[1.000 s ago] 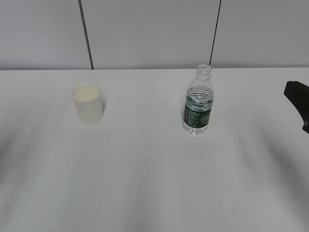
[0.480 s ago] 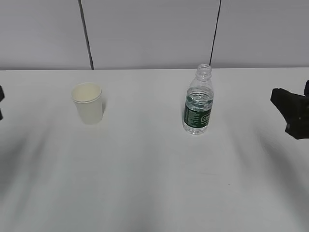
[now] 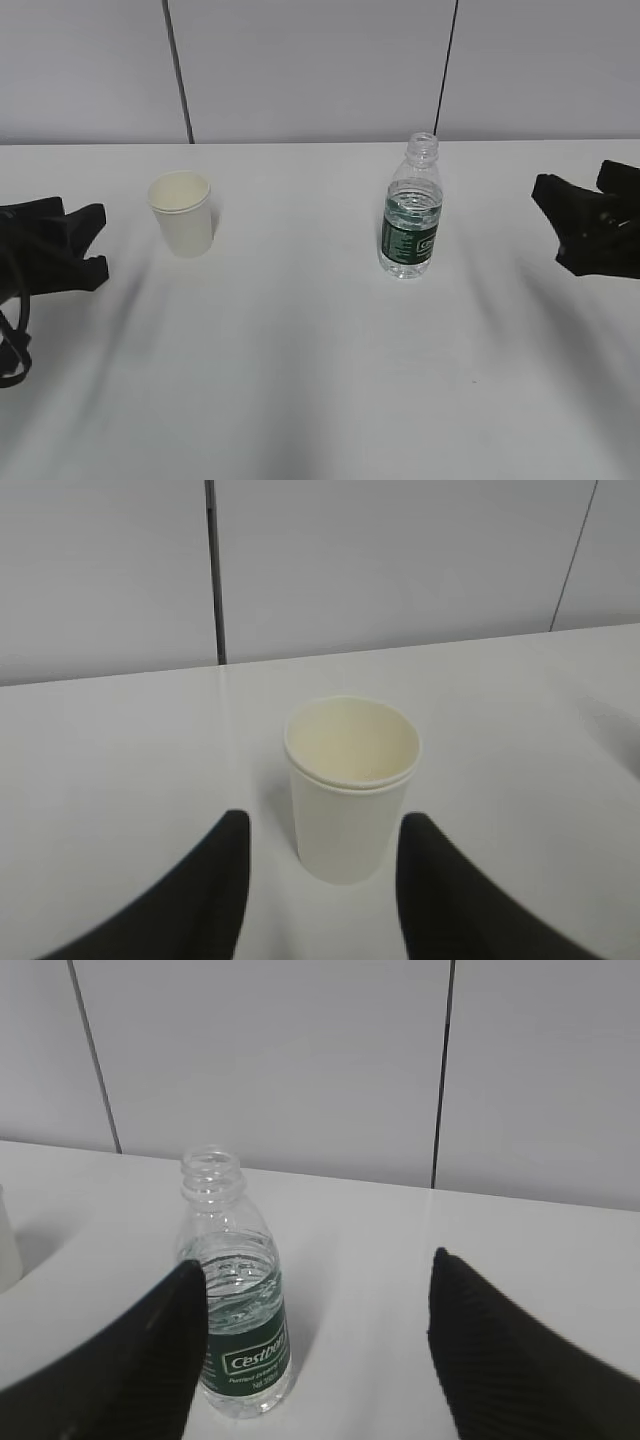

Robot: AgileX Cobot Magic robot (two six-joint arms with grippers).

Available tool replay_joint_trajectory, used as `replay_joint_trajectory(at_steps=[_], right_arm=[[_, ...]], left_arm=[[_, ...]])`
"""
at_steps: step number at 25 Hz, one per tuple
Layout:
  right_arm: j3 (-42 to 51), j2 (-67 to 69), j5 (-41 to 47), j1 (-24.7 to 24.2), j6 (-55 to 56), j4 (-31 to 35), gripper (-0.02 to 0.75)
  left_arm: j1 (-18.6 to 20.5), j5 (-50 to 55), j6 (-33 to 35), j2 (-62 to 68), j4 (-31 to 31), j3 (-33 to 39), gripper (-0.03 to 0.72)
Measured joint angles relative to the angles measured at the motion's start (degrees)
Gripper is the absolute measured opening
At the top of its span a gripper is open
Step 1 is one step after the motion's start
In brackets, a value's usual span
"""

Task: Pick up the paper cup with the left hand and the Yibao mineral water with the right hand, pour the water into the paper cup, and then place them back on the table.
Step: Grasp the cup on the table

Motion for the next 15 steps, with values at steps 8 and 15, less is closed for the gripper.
replay_joint_trajectory(at_steps=[8,15], right_arm=[[0.0,1.36,-0.48,0.0,0.11,0.0,0.511],[0.0,1.36,-0.48,0.0,0.11,0.0,0.51]], left_arm=[[0.0,-8.22,0.0,9.39,0.39,-0.19,0.299],[0.0,-7.9,0.0,9.7,0.42,-0.19,0.288]])
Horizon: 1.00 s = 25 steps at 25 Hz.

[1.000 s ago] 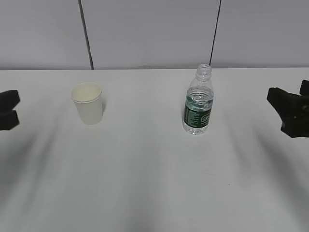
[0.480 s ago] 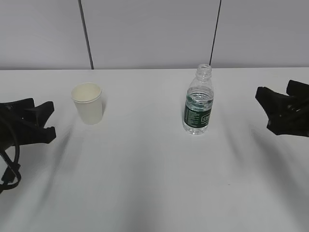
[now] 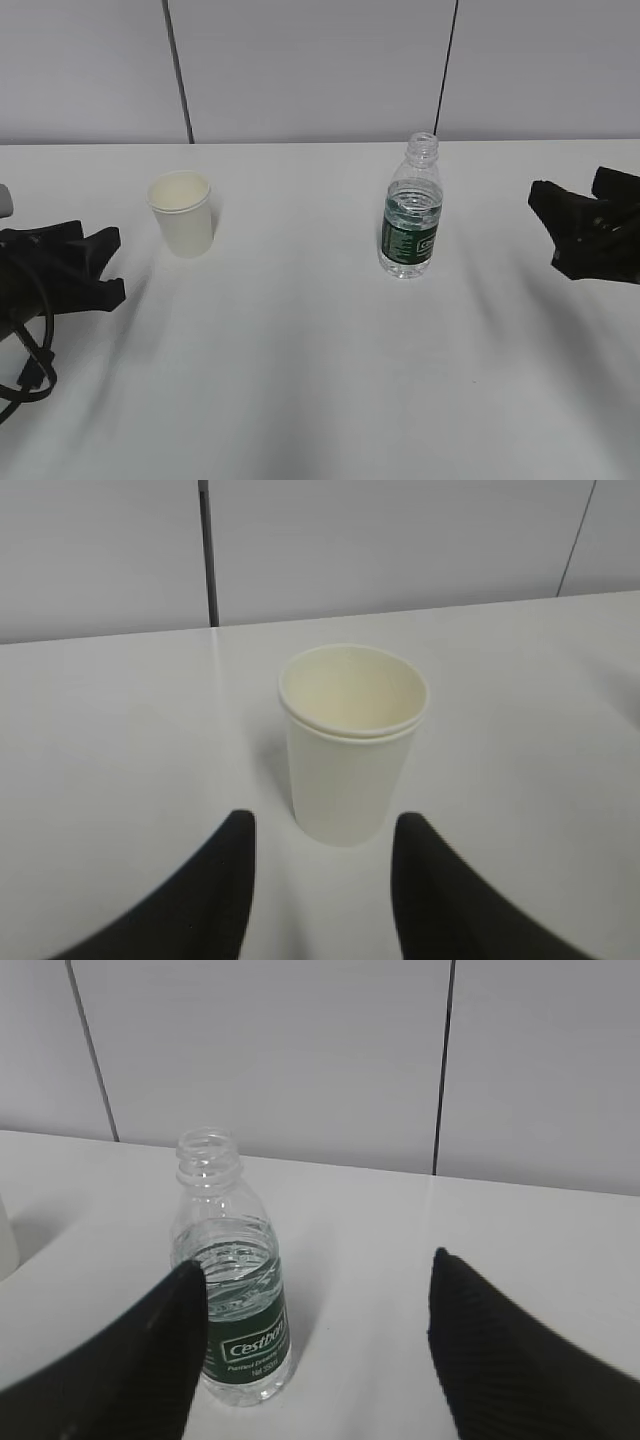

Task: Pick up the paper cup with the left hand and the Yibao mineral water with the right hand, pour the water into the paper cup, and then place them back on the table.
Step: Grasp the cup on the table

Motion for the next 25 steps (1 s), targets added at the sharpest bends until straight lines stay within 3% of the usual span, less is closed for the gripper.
replay_joint_trajectory(at_steps=[20,22,25], right_arm=[[0.0,0.77,-3.06,0.0,0.0,-2.73,0.511],[0.0,0.77,-4.34,0.0,0.12,-3.0,0.511],[0.0,0.77,-4.59,0.0,1.76,-3.15,0.511]], left_arm=[[0.0,0.94,0.0,0.05,0.4,0.0,0.293],[0.0,-0.21,0.0,0.05,0.4,0.0,0.333],[0.0,-0.72,0.0,0.05,0.03,0.0,0.457]])
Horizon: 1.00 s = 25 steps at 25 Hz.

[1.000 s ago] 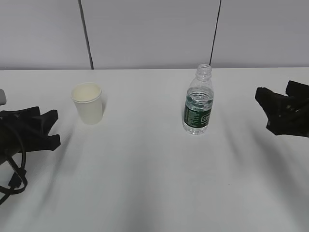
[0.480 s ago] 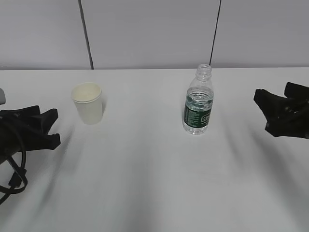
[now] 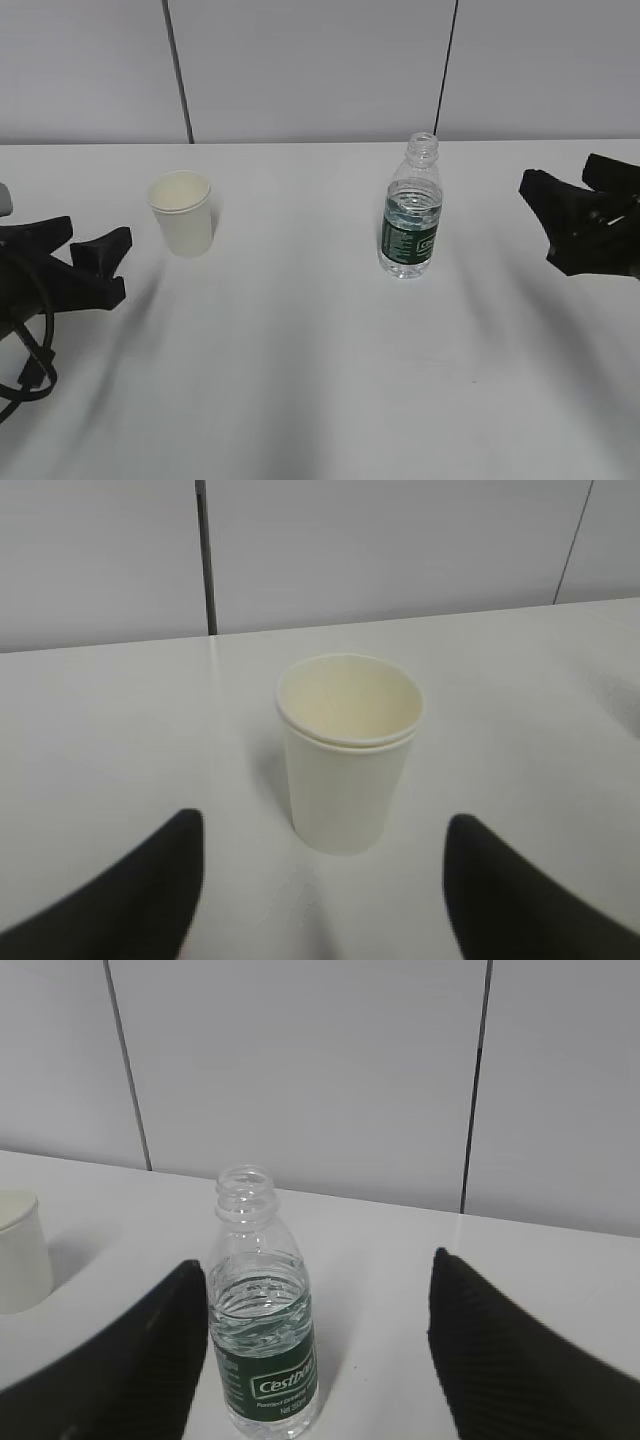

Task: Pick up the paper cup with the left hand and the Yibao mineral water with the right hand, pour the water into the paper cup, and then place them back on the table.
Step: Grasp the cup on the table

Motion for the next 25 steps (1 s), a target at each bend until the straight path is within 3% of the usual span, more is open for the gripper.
replay_joint_trajectory(at_steps=[3,6,12,25], right_arm=[[0.0,0.21,1.42,0.0,1.5,-0.17,0.511],[0.0,0.19,2.17,0.0,3.09,-0.07,0.511],[0.0,0.48,2.31,0.0,3.59,-0.07,0.511],[-0.11,6.05,2.52,0.0,4.33,-0.08,0.511]], left_arm=[[0.0,0.0,0.0,0.0,-0.11,0.0,0.561],[0.0,0.0,0.0,0.0,-0.05,0.0,0.589],[0.0,0.0,0.0,0.0,1.11,0.0,0.585],[0.0,0.0,-0.86,0.0,10.64,0.0,0.533]])
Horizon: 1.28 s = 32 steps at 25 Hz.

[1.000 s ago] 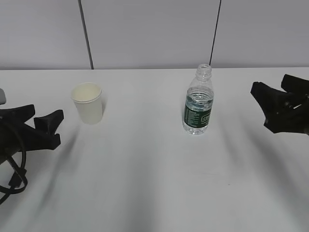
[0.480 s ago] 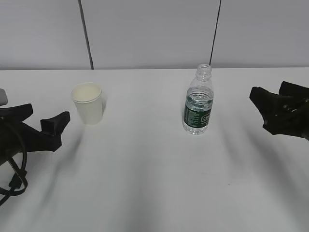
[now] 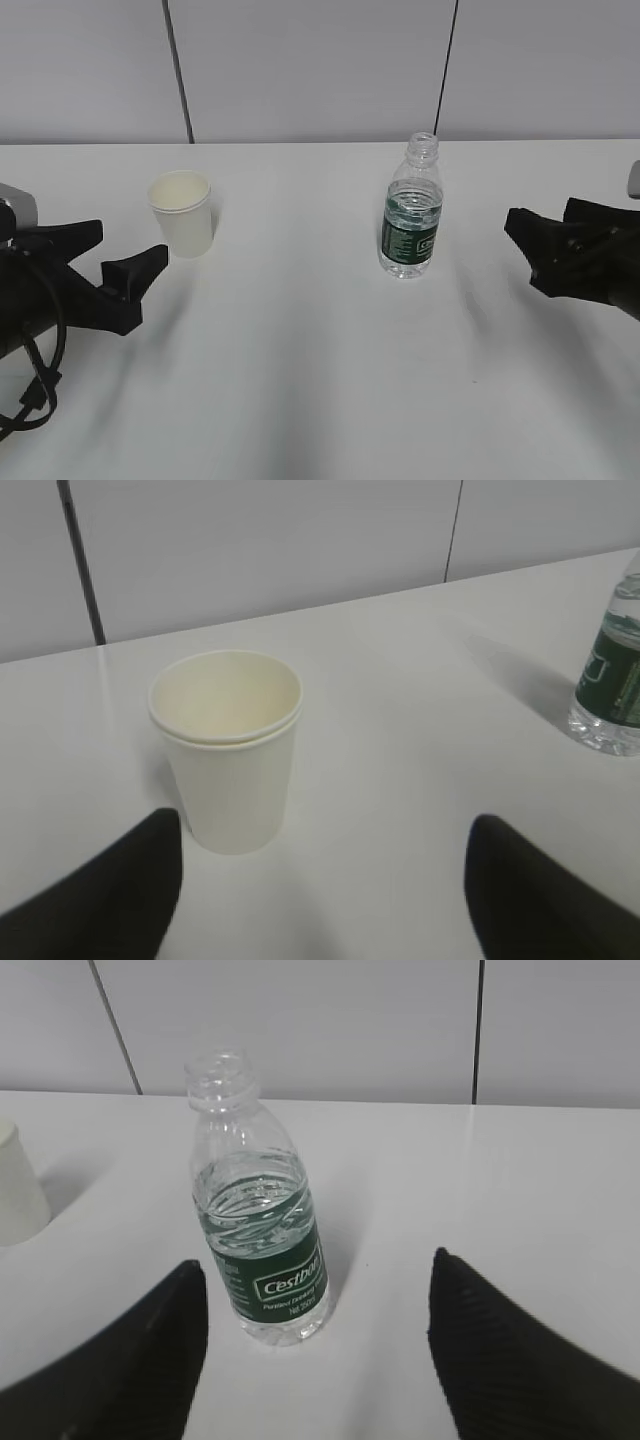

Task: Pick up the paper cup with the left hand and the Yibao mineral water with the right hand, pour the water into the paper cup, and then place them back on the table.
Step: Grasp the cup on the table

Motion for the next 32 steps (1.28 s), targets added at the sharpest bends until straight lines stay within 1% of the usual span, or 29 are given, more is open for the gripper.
replay_joint_trajectory(at_steps=[5,13,19,28,31,32], right_arm=[[-0.08,1.96,-0.29,0.0,0.21,0.0,0.511],[-0.08,2.42,-0.83,0.0,0.32,0.18,0.511],[-0.08,2.42,-0.83,0.0,0.4,0.18,0.511],[-0.08,2.42,-2.8,0.0,1.17,0.18,0.512],[-0.08,2.42,-2.99,0.0,2.83,0.18,0.529],[-0.08,2.42,-2.99,0.0,3.22,0.18,0.543]], left_arm=[[0.0,0.0,0.0,0.0,0.03,0.0,0.518],[0.0,0.0,-0.08,0.0,-0.15,0.0,0.517],[0.0,0.0,-2.9,0.0,-0.2,0.0,0.517],[0.0,0.0,-3.19,0.0,-0.07,0.0,0.491],[0.0,0.0,-3.21,0.0,0.0,0.0,0.493],[0.0,0.0,-3.21,0.0,0.0,0.0,0.506]])
